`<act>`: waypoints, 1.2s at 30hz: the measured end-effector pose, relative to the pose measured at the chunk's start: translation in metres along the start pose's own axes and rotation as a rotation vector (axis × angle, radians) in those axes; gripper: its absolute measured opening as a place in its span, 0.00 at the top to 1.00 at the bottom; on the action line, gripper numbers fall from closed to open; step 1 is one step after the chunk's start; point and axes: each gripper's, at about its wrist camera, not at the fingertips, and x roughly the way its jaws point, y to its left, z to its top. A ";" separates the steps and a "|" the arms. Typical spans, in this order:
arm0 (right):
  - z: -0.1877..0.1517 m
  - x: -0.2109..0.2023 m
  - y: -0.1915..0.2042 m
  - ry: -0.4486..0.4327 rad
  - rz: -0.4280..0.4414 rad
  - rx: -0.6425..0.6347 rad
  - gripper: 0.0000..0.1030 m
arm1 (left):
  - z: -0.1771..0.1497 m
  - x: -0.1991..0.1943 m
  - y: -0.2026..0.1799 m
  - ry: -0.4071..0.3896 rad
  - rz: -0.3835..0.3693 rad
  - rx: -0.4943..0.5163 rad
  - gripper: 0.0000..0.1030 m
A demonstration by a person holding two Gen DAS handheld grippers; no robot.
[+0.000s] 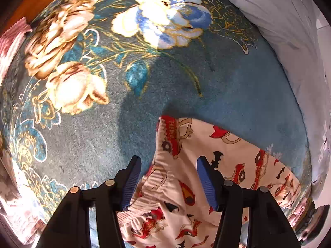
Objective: Fold clothes
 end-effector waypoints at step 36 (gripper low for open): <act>-0.128 0.032 -0.182 0.108 0.162 0.520 0.74 | -0.144 0.052 0.092 0.087 0.024 -0.323 0.79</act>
